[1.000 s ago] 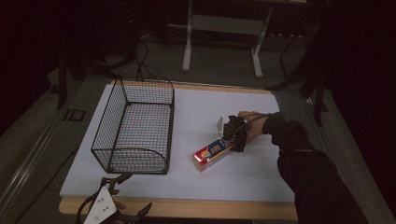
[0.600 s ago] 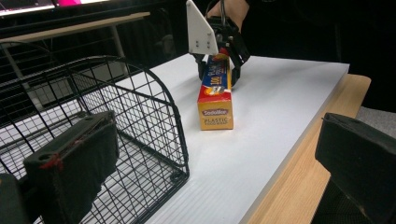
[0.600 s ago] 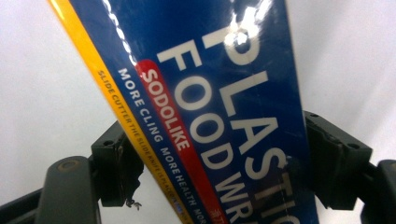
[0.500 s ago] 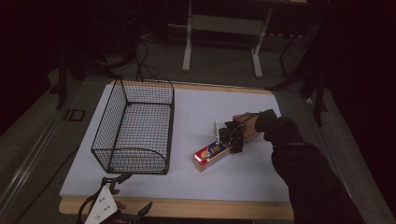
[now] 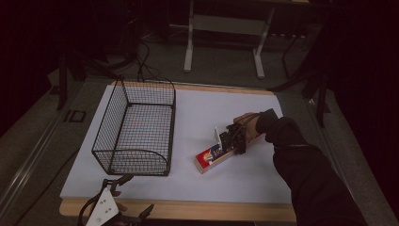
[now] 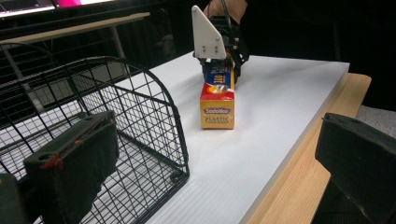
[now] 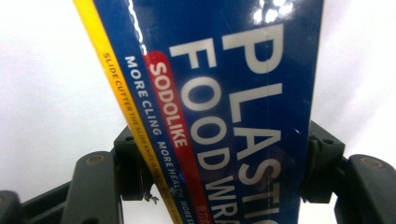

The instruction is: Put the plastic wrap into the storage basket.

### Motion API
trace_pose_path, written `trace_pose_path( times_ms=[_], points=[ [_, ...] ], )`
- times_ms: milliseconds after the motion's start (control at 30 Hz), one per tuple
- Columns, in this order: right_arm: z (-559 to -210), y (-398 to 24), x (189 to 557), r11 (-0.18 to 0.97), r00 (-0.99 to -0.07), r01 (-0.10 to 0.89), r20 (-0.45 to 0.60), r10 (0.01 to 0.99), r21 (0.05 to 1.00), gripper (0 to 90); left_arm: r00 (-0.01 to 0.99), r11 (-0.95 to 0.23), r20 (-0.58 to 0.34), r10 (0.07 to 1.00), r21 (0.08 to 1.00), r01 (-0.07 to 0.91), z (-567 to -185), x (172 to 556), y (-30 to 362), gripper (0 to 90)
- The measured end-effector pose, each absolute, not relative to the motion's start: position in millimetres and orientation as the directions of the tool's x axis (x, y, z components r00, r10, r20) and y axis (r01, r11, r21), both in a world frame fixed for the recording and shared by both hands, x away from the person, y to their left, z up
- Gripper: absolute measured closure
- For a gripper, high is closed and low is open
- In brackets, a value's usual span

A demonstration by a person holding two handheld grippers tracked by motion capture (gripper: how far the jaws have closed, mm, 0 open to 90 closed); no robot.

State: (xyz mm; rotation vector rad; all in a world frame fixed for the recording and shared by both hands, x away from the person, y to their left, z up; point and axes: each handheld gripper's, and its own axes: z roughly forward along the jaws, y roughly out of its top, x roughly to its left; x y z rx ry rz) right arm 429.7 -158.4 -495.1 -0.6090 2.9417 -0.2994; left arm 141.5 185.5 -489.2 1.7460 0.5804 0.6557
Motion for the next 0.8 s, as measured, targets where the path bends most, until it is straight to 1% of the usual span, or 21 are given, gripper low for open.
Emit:
trace_pose_path(
  times_ms=[167,200,267,400,433,600,700,800],
  points=[
    [-483.3,-160.1,429.5,0.922,-0.925,-0.348,-0.095,-0.367,-0.170,35.4,0.727,-0.254,0.139,0.672,0.966,0.050,-489.1,142.6,184.7,0.1],
    [-476.6,-161.5,430.5,0.934,-0.935,-0.324,-0.097,-0.340,-0.148,35.8,0.728,-0.254,0.138,0.672,0.966,0.051,-489.1,143.1,184.3,0.1],
    [-474.4,-162.0,430.7,0.939,-0.939,-0.314,-0.101,-0.329,-0.139,35.9,0.729,-0.252,0.137,0.671,0.966,0.050,-489.0,143.4,184.1,0.1],
    [-456.8,-163.6,434.2,0.967,-0.961,-0.244,-0.117,-0.251,-0.070,36.6,0.731,-0.250,0.138,0.668,0.967,0.045,-488.4,144.2,183.8,0.1],
    [-456.8,-163.6,434.2,0.967,-0.961,-0.244,-0.117,-0.251,-0.070,36.6,0.732,-0.248,0.138,0.667,0.968,0.044,-488.4,144.5,183.6,0.1],
    [-434.9,-162.7,437.0,0.989,-0.979,-0.148,-0.146,-0.144,0.016,37.1,0.739,-0.251,0.139,0.659,0.967,0.043,-488.2,145.4,182.3,0.1],
    [-421.8,-161.9,443.1,0.994,-0.989,-0.061,-0.140,-0.049,0.085,37.5,0.743,-0.253,0.141,0.654,0.967,0.039,-488.0,145.5,182.0,0.1],
    [-409.4,-161.0,446.4,0.989,-0.990,-0.013,-0.141,0.008,0.149,37.8,0.744,-0.250,0.142,0.653,0.968,0.035,-487.4,145.4,182.5,0.1]
  ],
)
